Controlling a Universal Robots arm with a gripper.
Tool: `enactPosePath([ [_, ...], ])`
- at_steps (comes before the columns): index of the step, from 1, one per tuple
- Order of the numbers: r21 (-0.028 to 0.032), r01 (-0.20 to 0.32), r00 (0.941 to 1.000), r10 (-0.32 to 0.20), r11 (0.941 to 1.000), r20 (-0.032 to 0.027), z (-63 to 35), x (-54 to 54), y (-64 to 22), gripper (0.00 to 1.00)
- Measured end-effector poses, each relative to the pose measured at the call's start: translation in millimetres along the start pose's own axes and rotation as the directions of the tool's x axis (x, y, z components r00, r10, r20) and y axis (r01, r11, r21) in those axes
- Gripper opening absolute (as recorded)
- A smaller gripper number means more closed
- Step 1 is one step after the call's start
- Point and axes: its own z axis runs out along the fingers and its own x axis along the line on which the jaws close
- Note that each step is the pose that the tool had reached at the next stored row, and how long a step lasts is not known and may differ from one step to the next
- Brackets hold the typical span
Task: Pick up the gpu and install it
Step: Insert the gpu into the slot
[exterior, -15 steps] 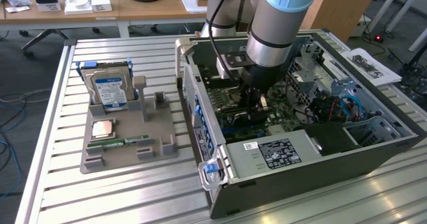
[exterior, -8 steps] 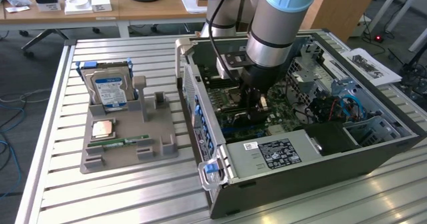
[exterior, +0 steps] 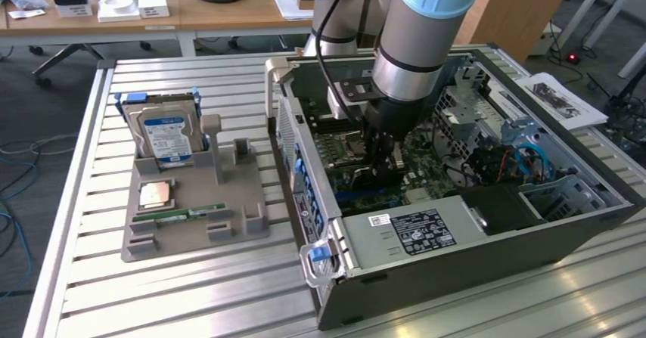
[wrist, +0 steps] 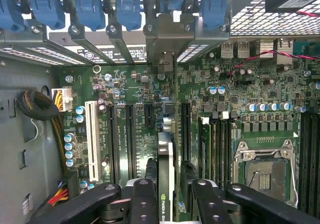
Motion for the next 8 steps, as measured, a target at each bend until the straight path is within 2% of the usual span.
enactPosePath([
  [6,0.0,0.0,1.0,0.0,1.0,0.0,0.0,0.0,0.0,0.33],
  [8,-0.0001,0.0,1.0,0.0,1.0,-0.0004,-0.1,0.1,0.0,0.26],
])
